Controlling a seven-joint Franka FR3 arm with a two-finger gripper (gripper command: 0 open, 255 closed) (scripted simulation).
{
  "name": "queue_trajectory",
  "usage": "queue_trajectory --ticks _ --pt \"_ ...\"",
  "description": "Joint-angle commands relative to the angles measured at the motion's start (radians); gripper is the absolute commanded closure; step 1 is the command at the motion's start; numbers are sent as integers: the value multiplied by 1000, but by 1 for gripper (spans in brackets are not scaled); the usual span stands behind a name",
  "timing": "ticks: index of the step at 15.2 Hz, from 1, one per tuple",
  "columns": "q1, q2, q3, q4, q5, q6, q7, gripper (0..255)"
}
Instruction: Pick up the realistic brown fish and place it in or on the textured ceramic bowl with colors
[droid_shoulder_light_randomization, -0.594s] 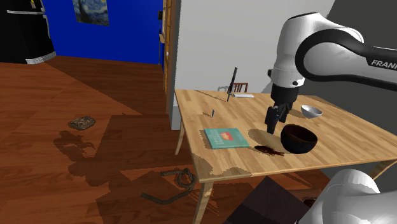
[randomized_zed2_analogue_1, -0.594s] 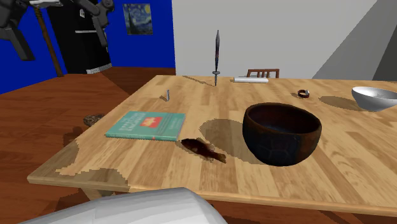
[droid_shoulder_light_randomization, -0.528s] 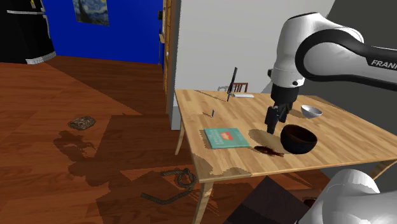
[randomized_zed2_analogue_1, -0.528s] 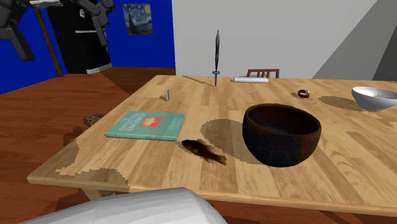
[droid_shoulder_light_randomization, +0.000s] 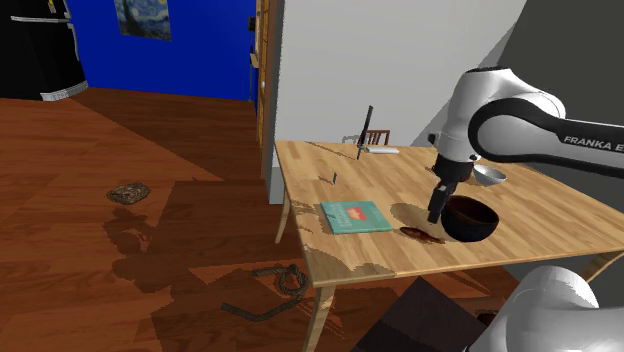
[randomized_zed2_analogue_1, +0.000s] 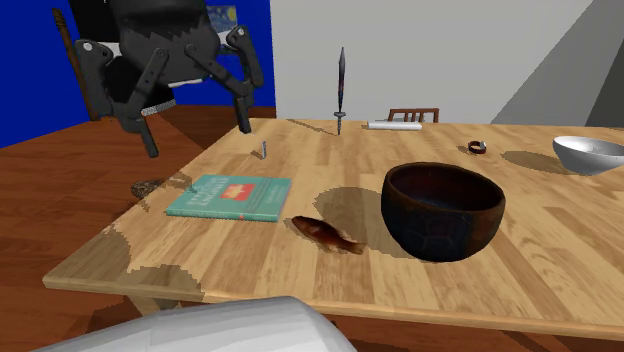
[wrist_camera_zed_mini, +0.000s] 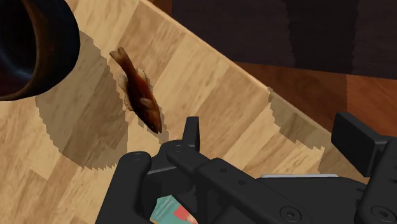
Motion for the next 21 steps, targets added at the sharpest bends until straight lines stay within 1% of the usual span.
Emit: queue_trajectory --ticks 1,6,10,13,16,17,21 --pt "-9 -10 -61 -43 -40 57 -71 0" --pt "-31 22 -223 -124 -138 222 -236 0" --pt "-33 103 -365 -151 -206 371 -370 0" --pt "-14 195 -481 -149 -239 491 -475 0" --pt "33 309 -607 -129 -244 614 -589 0" --pt "36 313 -611 -128 -244 618 -593 0" --pt "48 363 -645 -152 -250 692 -597 0"
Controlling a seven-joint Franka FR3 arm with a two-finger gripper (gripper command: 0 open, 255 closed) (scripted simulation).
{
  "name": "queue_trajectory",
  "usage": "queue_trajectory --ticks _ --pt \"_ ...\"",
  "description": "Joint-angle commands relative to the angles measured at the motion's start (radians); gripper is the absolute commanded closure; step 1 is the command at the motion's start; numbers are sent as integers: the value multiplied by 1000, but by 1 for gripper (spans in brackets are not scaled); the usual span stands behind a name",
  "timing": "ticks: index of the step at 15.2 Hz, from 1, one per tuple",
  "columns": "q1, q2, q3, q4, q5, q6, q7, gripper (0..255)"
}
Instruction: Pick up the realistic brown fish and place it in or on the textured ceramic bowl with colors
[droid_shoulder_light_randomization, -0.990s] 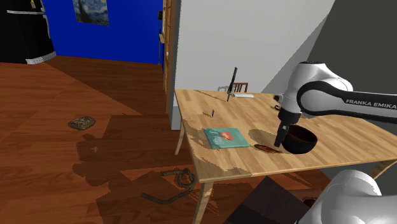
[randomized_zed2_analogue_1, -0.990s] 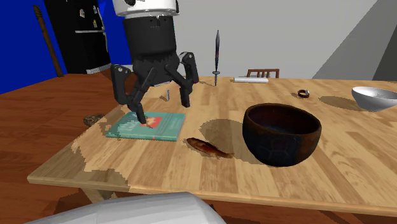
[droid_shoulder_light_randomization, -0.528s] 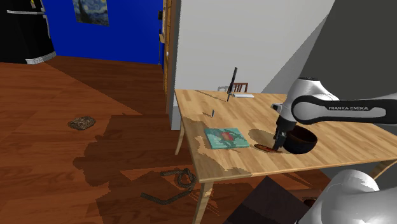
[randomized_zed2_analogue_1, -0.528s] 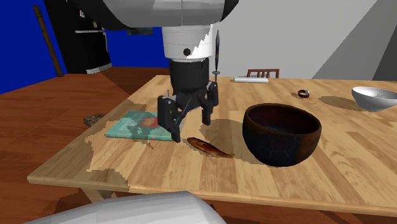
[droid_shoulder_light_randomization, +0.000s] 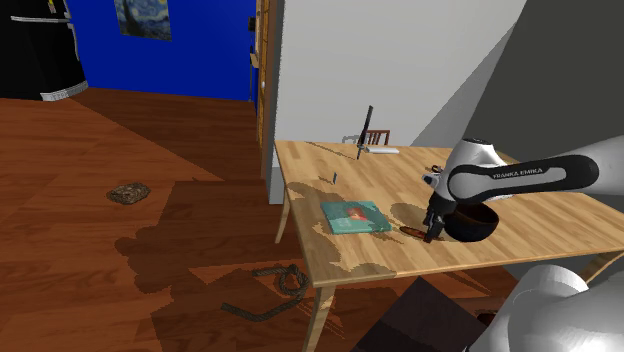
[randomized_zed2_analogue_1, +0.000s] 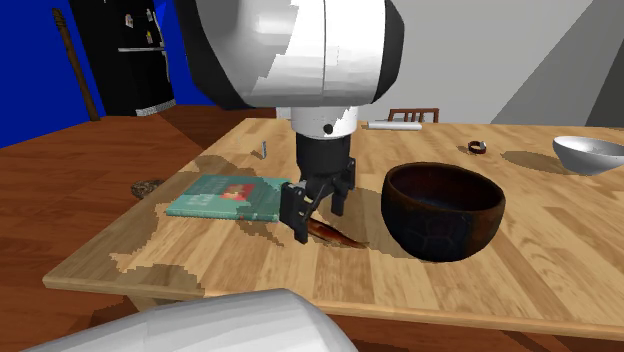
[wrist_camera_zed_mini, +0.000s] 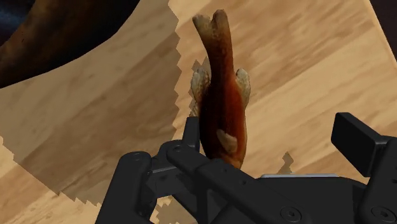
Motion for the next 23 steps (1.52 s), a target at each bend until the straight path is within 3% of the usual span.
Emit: queue_trajectory --ticks 1,3,11,12,21,23 --pt "7 26 -17 -14 -3 40 -2 0" --pt "20 63 -41 -27 -3 91 -6 0" --pt "20 63 -41 -27 -3 91 -6 0" --pt "20 63 -41 -27 -3 91 -6 255" --pt "19 63 -40 -27 -3 91 -6 255" --pt "11 35 -22 -16 -2 52 -3 255"
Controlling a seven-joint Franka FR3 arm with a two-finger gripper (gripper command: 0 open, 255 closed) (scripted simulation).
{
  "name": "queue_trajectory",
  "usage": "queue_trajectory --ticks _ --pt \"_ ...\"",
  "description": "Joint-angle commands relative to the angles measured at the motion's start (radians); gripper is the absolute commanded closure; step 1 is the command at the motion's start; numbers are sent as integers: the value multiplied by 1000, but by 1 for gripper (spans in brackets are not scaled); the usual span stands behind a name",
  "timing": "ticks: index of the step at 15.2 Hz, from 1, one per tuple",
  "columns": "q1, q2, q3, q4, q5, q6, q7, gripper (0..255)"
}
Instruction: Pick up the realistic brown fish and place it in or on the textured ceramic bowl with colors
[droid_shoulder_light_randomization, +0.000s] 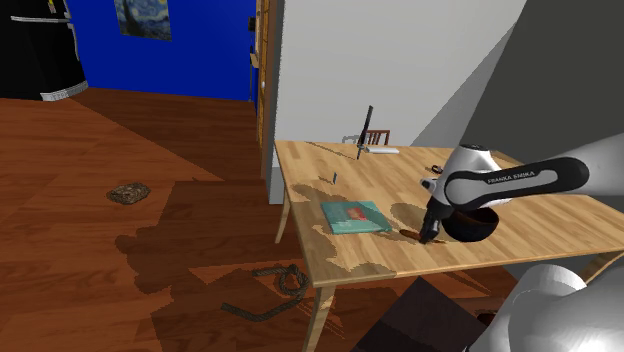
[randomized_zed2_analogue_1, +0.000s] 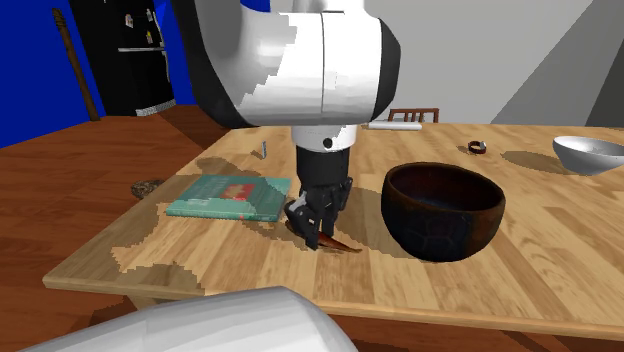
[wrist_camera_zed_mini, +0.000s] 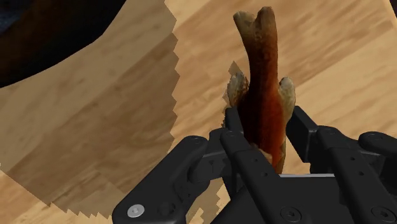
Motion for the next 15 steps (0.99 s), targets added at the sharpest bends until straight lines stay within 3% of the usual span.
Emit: queue_trajectory --ticks 1,15 --pt "-6 -23 16 8 1 -34 4 255" --pt "-31 -162 123 111 38 -277 11 255"
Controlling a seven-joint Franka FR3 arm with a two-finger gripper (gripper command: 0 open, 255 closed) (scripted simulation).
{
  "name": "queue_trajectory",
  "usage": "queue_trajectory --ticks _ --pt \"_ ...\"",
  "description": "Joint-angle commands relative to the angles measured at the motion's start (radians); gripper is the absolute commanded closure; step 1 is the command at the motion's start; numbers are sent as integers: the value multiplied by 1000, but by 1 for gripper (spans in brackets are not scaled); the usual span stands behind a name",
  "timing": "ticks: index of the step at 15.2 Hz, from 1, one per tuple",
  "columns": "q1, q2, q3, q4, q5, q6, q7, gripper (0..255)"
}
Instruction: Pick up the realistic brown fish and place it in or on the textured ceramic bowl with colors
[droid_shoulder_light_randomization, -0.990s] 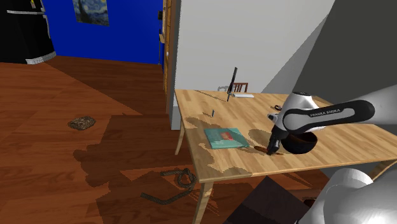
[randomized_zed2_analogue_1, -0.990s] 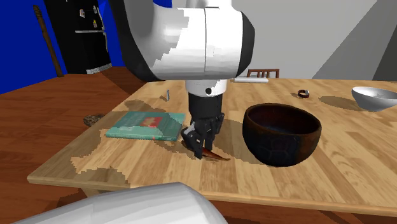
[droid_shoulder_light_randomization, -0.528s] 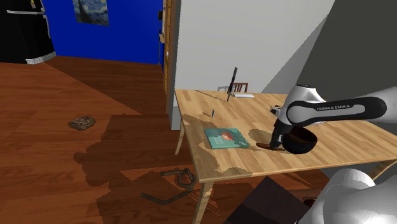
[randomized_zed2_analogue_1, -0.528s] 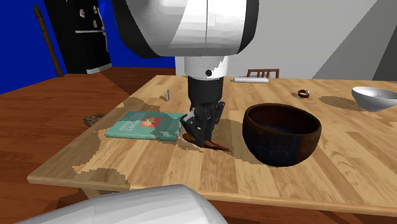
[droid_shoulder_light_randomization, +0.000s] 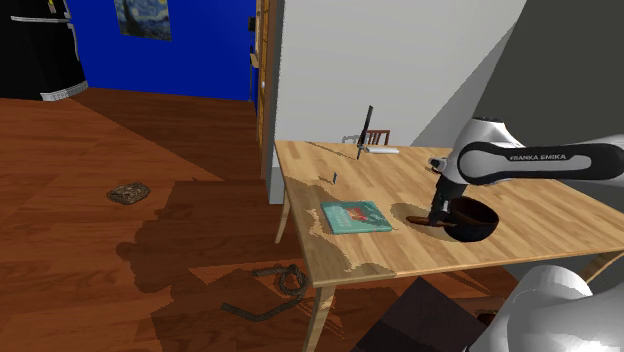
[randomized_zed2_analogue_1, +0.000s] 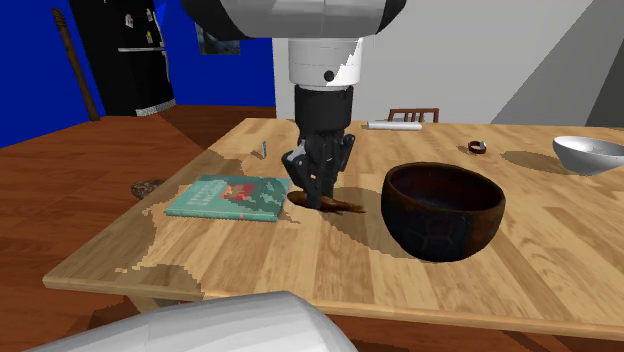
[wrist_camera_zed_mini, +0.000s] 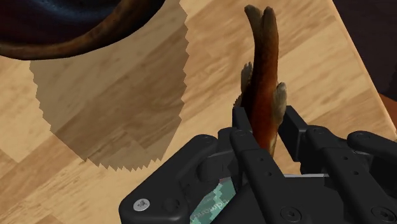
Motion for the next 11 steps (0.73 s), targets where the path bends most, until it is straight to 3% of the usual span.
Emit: queue_trajectory --ticks 1,11 --pt "-2 -17 15 17 7 -35 1 255" --pt "1 -64 74 117 44 -183 -2 255"
